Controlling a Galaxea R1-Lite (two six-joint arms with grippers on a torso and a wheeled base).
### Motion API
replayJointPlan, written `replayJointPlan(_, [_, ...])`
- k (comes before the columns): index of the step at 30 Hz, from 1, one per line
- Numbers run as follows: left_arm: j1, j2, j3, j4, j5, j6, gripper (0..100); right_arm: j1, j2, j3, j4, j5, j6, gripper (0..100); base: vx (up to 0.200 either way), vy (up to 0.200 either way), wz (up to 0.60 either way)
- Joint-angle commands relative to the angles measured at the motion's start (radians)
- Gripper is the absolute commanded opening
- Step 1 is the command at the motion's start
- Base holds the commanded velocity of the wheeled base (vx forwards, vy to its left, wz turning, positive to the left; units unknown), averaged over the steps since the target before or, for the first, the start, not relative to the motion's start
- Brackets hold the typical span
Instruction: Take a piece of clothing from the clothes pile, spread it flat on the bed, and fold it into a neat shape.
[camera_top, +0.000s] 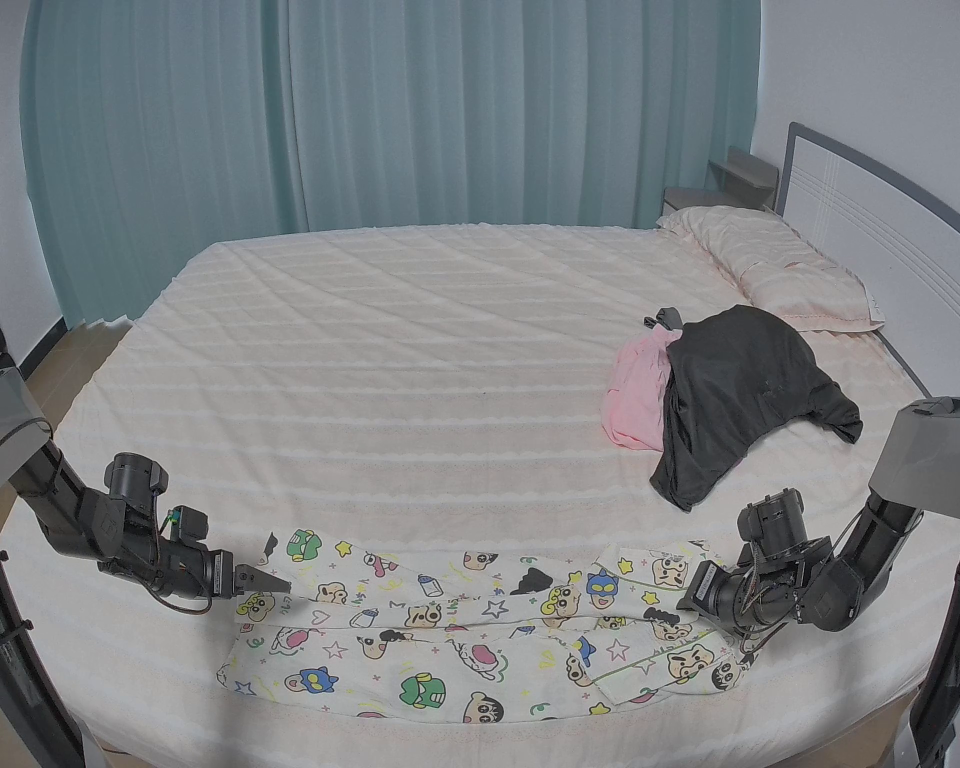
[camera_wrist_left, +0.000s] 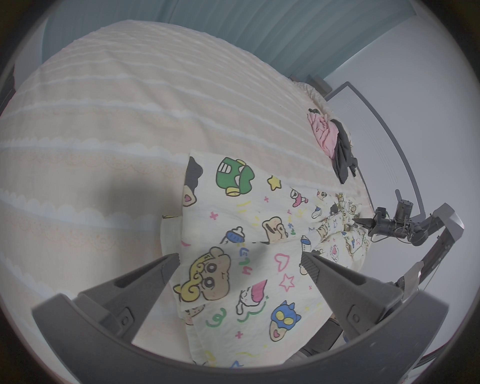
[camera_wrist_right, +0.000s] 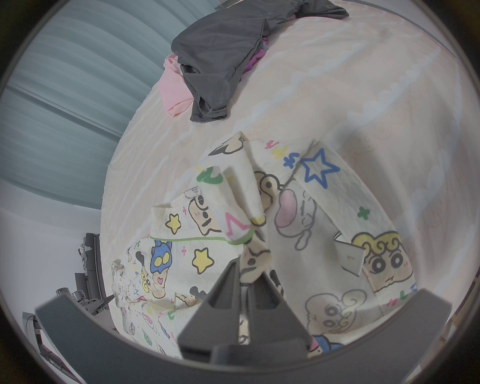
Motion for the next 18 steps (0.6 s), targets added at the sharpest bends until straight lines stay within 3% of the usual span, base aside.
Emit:
replayJointPlan(1, [0.0, 0.039, -0.013, -0.002, 0.013, 0.002, 100, 0.001, -0.002, 0.001, 0.0, 0.001, 0.0, 0, 0.0, 0.0, 0.0])
replayJointPlan(17, [-0.012, 0.065, -0.034, -0.004, 0.019, -0.005, 100, 0.001, -0.001, 0.001, 0.0, -0.001, 0.0, 0, 0.0, 0.0, 0.0])
replayJointPlan(18, [-0.012, 0.065, -0.034, -0.004, 0.019, -0.003, 0, 0.001, -0.001, 0.001, 0.0, -0.001, 0.0, 0, 0.0, 0.0, 0.0])
